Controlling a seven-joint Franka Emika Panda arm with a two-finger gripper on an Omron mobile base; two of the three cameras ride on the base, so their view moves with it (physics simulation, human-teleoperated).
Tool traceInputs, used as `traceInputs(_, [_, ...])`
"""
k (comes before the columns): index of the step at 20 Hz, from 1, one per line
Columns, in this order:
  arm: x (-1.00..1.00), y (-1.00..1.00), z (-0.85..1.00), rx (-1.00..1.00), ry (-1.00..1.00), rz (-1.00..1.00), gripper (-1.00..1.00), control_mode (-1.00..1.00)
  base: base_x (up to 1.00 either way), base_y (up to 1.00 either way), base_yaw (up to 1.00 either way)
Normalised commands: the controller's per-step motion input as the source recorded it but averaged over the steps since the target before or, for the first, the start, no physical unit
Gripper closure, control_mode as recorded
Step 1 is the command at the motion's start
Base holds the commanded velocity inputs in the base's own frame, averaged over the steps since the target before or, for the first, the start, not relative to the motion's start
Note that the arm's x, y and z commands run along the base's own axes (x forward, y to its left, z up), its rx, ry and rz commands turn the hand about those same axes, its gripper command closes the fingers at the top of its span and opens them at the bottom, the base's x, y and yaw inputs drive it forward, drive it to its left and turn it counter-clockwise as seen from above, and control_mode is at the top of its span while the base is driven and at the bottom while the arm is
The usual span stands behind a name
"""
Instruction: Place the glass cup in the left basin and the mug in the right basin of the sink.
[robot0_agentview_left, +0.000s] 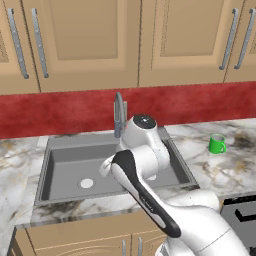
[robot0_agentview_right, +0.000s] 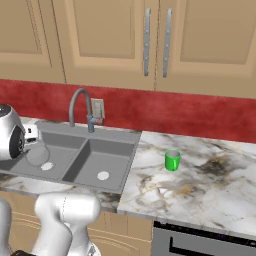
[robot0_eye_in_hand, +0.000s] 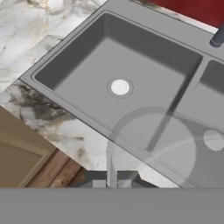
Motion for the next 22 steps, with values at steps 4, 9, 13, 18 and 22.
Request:
traceInputs(4, [0.34, 0.43, -0.03, 0.0, 0.0, 0.0, 1.0, -1.0, 0.0, 0.0, 0.0])
traceInputs(9, [0.3, 0.37, -0.04, 0.0, 0.0, 0.0, 1.0, -1.0, 0.0, 0.0, 0.0])
traceInputs(13, [0.37, 0.23, -0.11, 0.0, 0.0, 0.0, 1.0, -1.0, 0.0, 0.0, 0.0])
traceInputs(18, [0.33, 0.04, -0.2, 0.0, 0.01, 0.0, 1.0, -1.0, 0.0, 0.0, 0.0])
traceInputs(22, [0.36, 0.02, -0.24, 0.0, 0.0, 0.0, 1.0, -1.0, 0.0, 0.0, 0.0])
